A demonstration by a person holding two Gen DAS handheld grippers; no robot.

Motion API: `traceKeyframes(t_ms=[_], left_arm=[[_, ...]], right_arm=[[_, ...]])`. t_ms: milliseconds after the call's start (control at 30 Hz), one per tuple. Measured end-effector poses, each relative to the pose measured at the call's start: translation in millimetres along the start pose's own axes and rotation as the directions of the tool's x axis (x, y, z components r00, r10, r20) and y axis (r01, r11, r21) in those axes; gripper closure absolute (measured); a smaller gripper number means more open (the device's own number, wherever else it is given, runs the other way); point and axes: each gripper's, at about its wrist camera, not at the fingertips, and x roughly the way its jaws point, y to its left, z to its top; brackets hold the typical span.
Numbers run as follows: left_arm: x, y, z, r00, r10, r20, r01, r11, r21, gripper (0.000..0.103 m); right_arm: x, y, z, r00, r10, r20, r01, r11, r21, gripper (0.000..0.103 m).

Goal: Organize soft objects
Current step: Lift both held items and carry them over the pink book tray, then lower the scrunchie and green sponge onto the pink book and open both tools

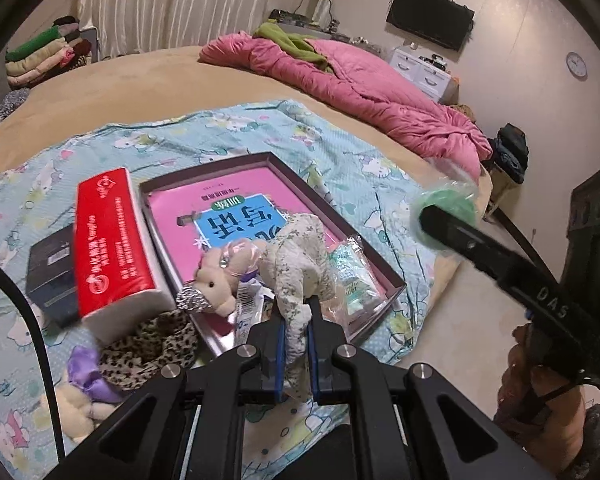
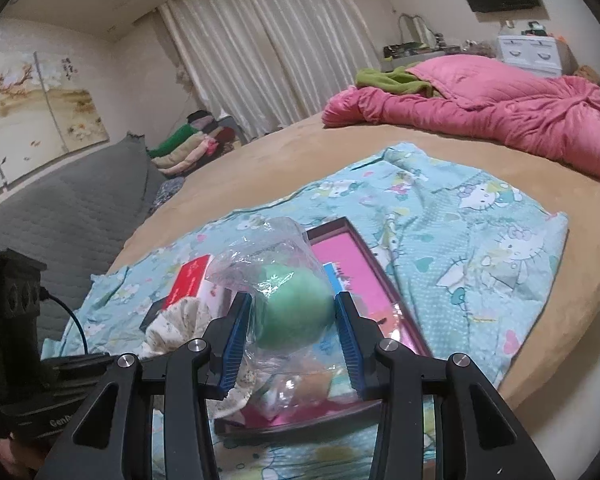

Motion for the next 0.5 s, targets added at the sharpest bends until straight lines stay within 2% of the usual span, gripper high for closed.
traceKeyframes(t_ms=[267,500], left_arm=[[40,5,-13,0.997,0.018,-0.081,-0.019,1.0,-0.009,0.094],[55,14,-14,0.996,0.006,-0.092,-0.009,0.999,-0.033,0.094]], right_arm=[[11,-18,2,0.999,-0.034,-0.022,0.034,0.999,0.023,0.059],[51,-12,7,0.997,-0.026,-0.078,0.025,1.0,-0.016,0.059]])
